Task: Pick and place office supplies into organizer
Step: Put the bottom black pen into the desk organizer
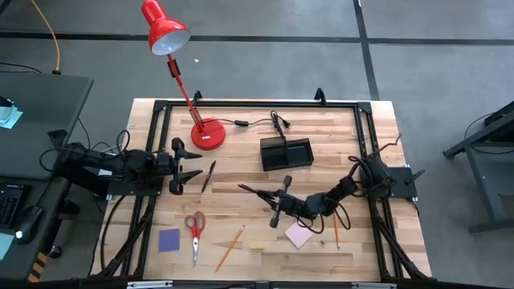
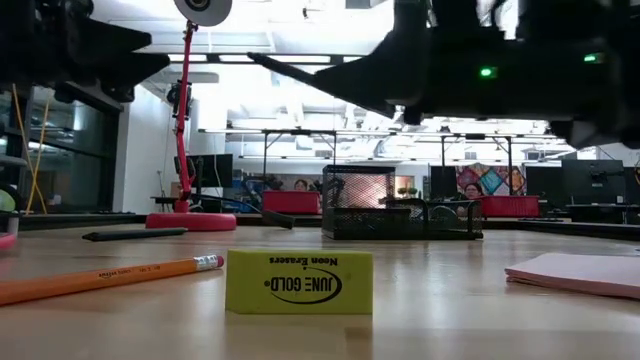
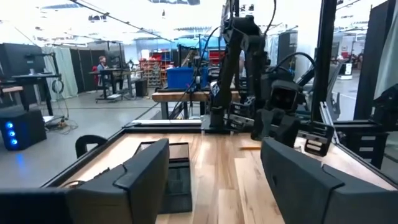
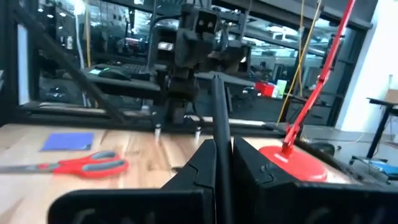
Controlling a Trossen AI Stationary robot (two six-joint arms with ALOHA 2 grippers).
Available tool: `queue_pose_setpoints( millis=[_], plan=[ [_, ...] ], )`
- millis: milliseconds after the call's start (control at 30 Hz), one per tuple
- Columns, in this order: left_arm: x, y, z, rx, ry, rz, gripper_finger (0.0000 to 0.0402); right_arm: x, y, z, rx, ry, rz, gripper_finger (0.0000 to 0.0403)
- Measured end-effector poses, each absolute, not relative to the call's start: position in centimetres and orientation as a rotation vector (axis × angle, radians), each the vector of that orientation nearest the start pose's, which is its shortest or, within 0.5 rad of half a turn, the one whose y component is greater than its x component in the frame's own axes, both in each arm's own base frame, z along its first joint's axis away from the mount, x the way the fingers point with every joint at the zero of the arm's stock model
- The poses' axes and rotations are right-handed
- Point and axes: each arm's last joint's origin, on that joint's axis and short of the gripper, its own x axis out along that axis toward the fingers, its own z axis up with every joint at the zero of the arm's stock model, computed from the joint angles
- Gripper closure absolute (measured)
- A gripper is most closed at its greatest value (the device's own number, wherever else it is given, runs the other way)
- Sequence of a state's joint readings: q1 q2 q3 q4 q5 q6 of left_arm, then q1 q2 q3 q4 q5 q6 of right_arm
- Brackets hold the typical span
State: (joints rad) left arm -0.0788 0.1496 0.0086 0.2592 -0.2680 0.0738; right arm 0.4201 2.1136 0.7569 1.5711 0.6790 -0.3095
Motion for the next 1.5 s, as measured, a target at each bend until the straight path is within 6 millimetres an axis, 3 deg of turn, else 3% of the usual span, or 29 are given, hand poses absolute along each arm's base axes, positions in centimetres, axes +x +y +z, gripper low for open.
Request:
queue_pose_setpoints(
  millis=[200, 367, 733, 933, 1333, 1500],
  plan=[
    [11.5, -0.2, 18.2, 0.055, -0.131, 0.165, 0.0217, 34.7, 12.3, 13.6, -0.248, -0.196, -0.252, 0.0396],
    [12.5, -0.3, 17.9, 0.041, -0.109, 0.152, 0.0234, 35.9, 11.7, 14.7, -0.284, -0.234, -0.26, 0.0396],
    [14.2, -0.6, 18.6, 0.067, -0.243, 0.121, 0.0194, 37.0, 9.3, 15.1, -0.291, -0.272, -0.25, 0.0396],
    [16.0, -0.7, 18.4, 0.067, -0.167, 0.114, 0.0169, 38.1, 9.3, 16.4, -0.294, -0.332, -0.207, 0.0396],
    [20.2, -1.4, 20.5, 0.136, -0.206, -0.01, 0.0192, 39.3, 8.8, 17.1, -0.296, -0.329, -0.207, 0.0396],
    [21.4, -1.6, 20.1, 0.141, -0.17, -0.034, 0.0201, 39.3, 8.8, 17.1, -0.302, -0.329, -0.209, 0.0396]
  ],
)
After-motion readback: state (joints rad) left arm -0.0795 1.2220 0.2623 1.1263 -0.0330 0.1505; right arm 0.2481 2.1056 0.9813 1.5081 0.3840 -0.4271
